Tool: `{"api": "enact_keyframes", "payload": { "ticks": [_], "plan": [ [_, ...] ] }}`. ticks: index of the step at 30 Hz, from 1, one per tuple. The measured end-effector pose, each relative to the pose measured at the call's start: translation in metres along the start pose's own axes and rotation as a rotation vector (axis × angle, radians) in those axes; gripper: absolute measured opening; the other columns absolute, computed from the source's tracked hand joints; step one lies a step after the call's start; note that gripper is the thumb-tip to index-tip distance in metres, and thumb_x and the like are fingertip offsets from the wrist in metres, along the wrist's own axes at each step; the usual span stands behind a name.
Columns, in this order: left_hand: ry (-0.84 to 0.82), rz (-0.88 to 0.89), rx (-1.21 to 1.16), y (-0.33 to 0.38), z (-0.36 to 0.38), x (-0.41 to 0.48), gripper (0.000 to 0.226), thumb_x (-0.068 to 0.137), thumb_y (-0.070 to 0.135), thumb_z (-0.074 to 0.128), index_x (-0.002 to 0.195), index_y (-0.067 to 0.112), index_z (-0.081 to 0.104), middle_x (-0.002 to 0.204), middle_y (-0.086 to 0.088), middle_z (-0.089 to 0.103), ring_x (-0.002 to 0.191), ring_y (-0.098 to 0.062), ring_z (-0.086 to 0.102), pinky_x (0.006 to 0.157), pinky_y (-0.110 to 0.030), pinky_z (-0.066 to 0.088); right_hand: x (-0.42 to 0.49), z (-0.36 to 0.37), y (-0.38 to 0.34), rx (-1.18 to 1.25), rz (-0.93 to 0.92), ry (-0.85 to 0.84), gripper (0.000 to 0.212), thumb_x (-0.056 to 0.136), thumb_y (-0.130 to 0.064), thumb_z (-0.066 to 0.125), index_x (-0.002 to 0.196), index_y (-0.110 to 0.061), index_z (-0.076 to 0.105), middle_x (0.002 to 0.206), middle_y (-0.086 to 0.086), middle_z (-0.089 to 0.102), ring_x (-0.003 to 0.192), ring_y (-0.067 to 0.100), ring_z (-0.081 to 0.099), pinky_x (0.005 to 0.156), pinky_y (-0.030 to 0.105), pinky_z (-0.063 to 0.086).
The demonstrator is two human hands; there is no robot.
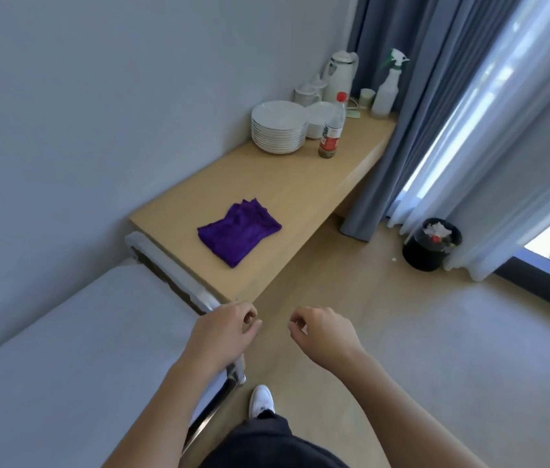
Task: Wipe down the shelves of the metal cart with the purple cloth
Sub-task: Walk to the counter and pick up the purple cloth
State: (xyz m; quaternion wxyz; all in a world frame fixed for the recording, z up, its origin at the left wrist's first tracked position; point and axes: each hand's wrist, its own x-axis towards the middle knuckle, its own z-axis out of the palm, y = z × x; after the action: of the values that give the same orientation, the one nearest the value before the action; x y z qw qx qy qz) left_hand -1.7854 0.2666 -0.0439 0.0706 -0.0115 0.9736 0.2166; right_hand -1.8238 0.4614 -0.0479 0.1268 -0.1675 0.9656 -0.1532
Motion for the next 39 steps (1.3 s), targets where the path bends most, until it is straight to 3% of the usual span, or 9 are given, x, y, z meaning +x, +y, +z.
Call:
{"api": "enact_keyframes", "payload": {
  "ticks": [10, 15, 21, 25, 28, 30, 33, 35, 39],
  "plan": [
    [0.047, -0.096, -0.066, -0.050, -0.046, 0.146, 0.015, 0.093, 0.041, 0.055, 0.096, 0.027, 0.061, 0.090, 0.013, 0.062, 0.078, -0.006, 0.059, 0.066, -0.026, 0.049, 0.175, -0.042, -0.017, -0.018, -0.124, 0.004, 0.023, 0.095, -0.039, 0.045, 0.102, -0.027, 0.063, 0.096, -0.012, 0.065, 0.082, 0.011, 0.060, 0.067, 0.030, 0.052],
    [0.071, -0.207, -0.103, -0.074, -0.049, 0.175, 0.014, 0.094, 0.039, 0.055, 0.098, 0.027, 0.060, 0.087, 0.014, 0.060, 0.072, -0.004, 0.056, 0.055, -0.019, 0.037, 0.242, -0.042, -0.034, -0.052, -0.256, -0.060, 0.019, 0.095, -0.036, 0.046, 0.097, -0.026, 0.062, 0.093, -0.012, 0.065, 0.078, 0.009, 0.060, 0.065, 0.029, 0.052],
    [0.106, -0.376, -0.123, -0.089, -0.036, 0.197, 0.019, 0.095, 0.040, 0.053, 0.106, 0.026, 0.060, 0.092, 0.013, 0.062, 0.080, -0.004, 0.058, 0.069, -0.023, 0.050, 0.314, -0.026, -0.052, -0.092, -0.419, -0.175, 0.028, 0.095, -0.034, 0.051, 0.120, -0.024, 0.058, 0.116, -0.004, 0.059, 0.106, 0.017, 0.055, 0.081, 0.035, 0.053],
    [0.154, -0.521, -0.126, -0.086, -0.020, 0.203, 0.022, 0.096, 0.039, 0.050, 0.110, 0.024, 0.060, 0.098, 0.010, 0.062, 0.084, -0.006, 0.058, 0.074, -0.026, 0.051, 0.337, 0.001, -0.052, -0.217, -0.434, -0.347, 0.068, 0.090, -0.051, 0.054, 0.147, -0.030, 0.024, 0.156, 0.005, 0.019, 0.143, 0.034, 0.017, 0.107, 0.056, 0.035],
    [0.208, -0.643, -0.110, -0.075, -0.008, 0.204, 0.028, 0.096, 0.040, 0.048, 0.118, 0.026, 0.058, 0.108, 0.010, 0.060, 0.092, -0.007, 0.057, 0.080, -0.025, 0.048, 0.351, 0.020, -0.041, -0.356, -0.456, -0.459, 0.093, 0.081, -0.073, 0.049, 0.150, -0.038, -0.002, 0.161, 0.005, -0.003, 0.146, 0.042, -0.002, 0.109, 0.066, 0.021],
    [0.236, -0.712, -0.096, -0.066, 0.002, 0.202, 0.030, 0.096, 0.040, 0.048, 0.121, 0.027, 0.057, 0.115, 0.011, 0.059, 0.098, -0.007, 0.056, 0.083, -0.023, 0.047, 0.355, 0.029, -0.031, -0.488, -0.558, -0.387, 0.092, 0.080, -0.079, 0.039, 0.151, -0.036, 0.000, 0.160, 0.009, 0.008, 0.143, 0.043, 0.010, 0.104, 0.063, 0.028],
    [0.279, -0.817, -0.121, -0.053, 0.013, 0.200, 0.036, 0.096, 0.040, 0.048, 0.129, 0.026, 0.052, 0.122, 0.009, 0.059, 0.104, -0.008, 0.056, 0.089, -0.027, 0.049, 0.369, 0.040, -0.019, -0.484, -0.810, -0.217, 0.070, 0.087, -0.070, 0.038, 0.141, -0.027, 0.036, 0.137, 0.008, 0.047, 0.120, 0.033, 0.044, 0.088, 0.048, 0.046],
    [0.312, -0.896, -0.171, -0.042, 0.018, 0.201, 0.038, 0.096, 0.038, 0.049, 0.132, 0.024, 0.050, 0.124, 0.008, 0.059, 0.106, -0.008, 0.057, 0.090, -0.030, 0.050, 0.379, 0.046, -0.015, -0.385, -0.975, -0.183, 0.052, 0.089, -0.061, 0.044, 0.124, -0.023, 0.051, 0.116, 0.005, 0.059, 0.100, 0.026, 0.054, 0.077, 0.038, 0.052],
    [0.390, -0.997, -0.231, -0.020, 0.022, 0.204, 0.040, 0.098, 0.040, 0.048, 0.134, 0.022, 0.048, 0.125, 0.007, 0.060, 0.107, -0.009, 0.059, 0.090, -0.028, 0.051, 0.391, 0.038, -0.020, -0.099, -1.034, -0.410, 0.035, 0.094, -0.048, 0.050, 0.117, -0.022, 0.053, 0.111, -0.002, 0.056, 0.097, 0.017, 0.056, 0.077, 0.027, 0.047]
  ]
}}
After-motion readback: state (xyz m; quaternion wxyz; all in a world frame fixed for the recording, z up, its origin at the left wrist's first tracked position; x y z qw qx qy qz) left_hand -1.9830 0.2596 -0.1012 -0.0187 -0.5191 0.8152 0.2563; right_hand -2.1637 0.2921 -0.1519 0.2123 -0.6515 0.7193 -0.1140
